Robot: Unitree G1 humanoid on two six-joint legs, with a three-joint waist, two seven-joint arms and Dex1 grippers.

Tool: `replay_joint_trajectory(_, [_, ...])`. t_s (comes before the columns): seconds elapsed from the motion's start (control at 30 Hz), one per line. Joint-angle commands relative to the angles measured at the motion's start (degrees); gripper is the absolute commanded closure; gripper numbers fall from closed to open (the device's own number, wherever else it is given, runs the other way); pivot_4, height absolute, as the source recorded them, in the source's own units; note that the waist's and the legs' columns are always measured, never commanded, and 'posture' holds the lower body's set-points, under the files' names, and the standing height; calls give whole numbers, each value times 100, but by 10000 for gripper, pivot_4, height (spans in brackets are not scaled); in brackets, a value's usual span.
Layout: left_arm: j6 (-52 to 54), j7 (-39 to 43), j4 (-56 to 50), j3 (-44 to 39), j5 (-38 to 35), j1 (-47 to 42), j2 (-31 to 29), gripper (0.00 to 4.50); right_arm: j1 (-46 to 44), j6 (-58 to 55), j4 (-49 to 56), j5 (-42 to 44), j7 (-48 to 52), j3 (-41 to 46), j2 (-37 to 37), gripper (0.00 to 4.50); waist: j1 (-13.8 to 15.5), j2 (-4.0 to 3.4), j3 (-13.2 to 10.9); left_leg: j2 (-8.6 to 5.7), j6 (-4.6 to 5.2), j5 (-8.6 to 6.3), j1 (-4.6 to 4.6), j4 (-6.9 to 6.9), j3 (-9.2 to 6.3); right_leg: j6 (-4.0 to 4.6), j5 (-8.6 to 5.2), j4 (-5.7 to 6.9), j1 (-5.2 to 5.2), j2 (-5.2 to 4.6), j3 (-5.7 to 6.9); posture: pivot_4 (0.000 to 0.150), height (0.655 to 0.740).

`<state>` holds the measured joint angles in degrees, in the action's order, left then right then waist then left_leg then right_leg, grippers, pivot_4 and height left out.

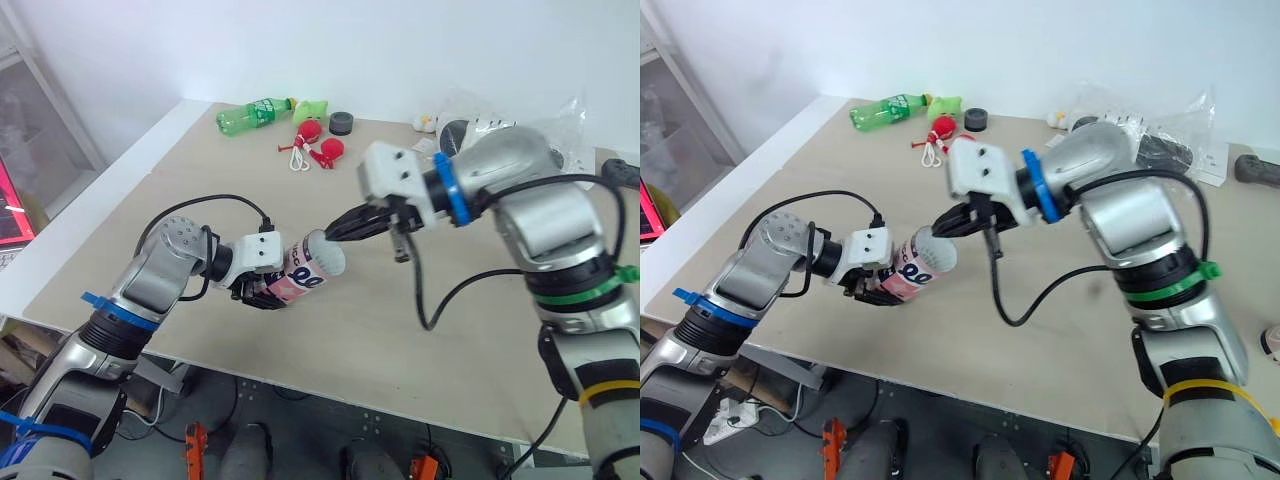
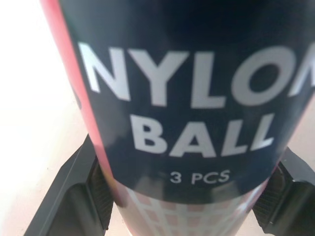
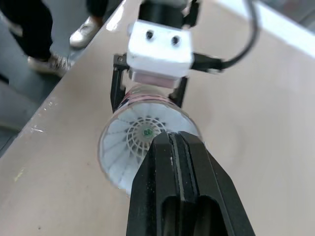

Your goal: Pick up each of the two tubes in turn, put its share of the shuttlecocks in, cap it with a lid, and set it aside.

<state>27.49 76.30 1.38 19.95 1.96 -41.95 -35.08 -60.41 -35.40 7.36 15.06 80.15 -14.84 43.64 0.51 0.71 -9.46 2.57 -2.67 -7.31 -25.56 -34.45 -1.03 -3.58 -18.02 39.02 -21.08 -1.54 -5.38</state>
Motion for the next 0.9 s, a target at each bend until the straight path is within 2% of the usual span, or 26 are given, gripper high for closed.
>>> replay_joint_trajectory(0.03, [23,-41,78,206,-80,88,130,14590,93,-15,225,200,80,281,208,44654,-5,1,0,0,0,0,0,0,2,0,0,0,-1,0,-2,1500,7400])
replay_joint_trajectory(0.17, [16,-44,120,242,-58,111,107,14590,168,10,369,114,2,72,173,44654,-15,-2,-2,7,0,0,-5,5,6,-10,10,2,1,9,-7,1500,7400])
replay_joint_trajectory(0.37, [60,4,88,407,-8,103,146,14590,-374,520,40,-768,-298,-878,-496,44654,-28,-7,-3,11,0,0,-8,8,5,-17,10,4,-22,15,-5,1500,7400])
replay_joint_trajectory(0.57, [37,19,129,427,10,63,138,14590,-561,1046,-353,-1485,-68,-1625,-616,44654,-4,-1,-3,3,-1,-1,-24,-1,-1,-21,9,-3,-21,3,8,1500,7400])
replay_joint_trajectory(0.9, [74,4,85,432,8,79,156,14590,-434,1618,-921,-2059,14,-2137,-1100,44654,-6,-2,-3,8,-1,0,-24,-1,-15,-12,8,2,-19,11,25,1500,7400])
